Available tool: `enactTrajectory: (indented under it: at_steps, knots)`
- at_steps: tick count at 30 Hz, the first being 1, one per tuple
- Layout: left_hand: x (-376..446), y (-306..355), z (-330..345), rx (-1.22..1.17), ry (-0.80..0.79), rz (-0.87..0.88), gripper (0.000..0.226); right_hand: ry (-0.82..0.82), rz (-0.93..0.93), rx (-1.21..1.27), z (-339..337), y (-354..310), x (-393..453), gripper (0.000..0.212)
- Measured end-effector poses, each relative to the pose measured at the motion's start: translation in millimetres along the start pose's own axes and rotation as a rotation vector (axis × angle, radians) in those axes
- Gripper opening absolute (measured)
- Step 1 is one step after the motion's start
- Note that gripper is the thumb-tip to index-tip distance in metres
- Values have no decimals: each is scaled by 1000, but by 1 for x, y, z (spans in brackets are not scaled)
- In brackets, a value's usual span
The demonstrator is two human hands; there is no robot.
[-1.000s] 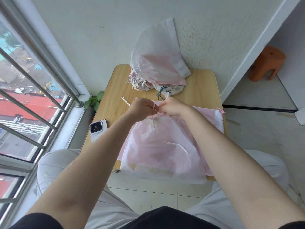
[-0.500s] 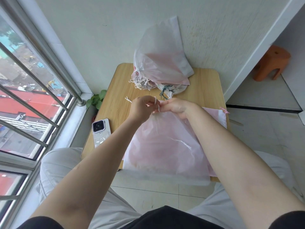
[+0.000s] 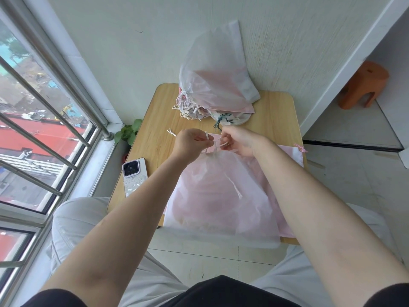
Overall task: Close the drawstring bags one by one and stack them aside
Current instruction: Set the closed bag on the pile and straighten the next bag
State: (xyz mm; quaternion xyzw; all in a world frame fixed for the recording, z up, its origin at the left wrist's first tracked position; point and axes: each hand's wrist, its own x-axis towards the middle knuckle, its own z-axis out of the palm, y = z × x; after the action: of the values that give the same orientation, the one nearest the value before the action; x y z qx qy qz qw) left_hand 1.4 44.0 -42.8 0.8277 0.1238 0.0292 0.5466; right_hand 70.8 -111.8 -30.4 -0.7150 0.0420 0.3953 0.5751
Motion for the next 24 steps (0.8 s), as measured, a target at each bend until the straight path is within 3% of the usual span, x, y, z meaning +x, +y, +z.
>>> enactTrajectory:
  at_steps: [3, 8, 10, 12, 15, 17, 20, 24]
  knots:
    - [-1, -2, 0, -2, 14, -31, 12, 96, -93, 118, -6, 0, 0, 31]
    - [-3, -5, 2, -22, 19, -97, 9, 108, -238, 721, -11, -14, -9, 36]
    - [-2, -6, 3, -22, 24, -121, 9, 91, -229, 743, -10, -21, -16, 36]
    - [-2, -8, 4, -23, 29, -137, 6, 135, -209, 448, -7, -25, -22, 31]
    - [-2, -10, 6, 8, 27, -145, 5, 287, -224, -236, 0, -24, -23, 11]
    - [-2, -11, 6, 27, 25, -151, 6, 285, -258, -598, 6, -23, -24, 7]
    - [-3, -13, 5, 76, 28, -152, 6, 177, -243, -878, 12, -23, -27, 10]
    - [-4, -17, 2, 95, 35, -191, 3, 93, -172, -1032, 14, -20, -26, 18]
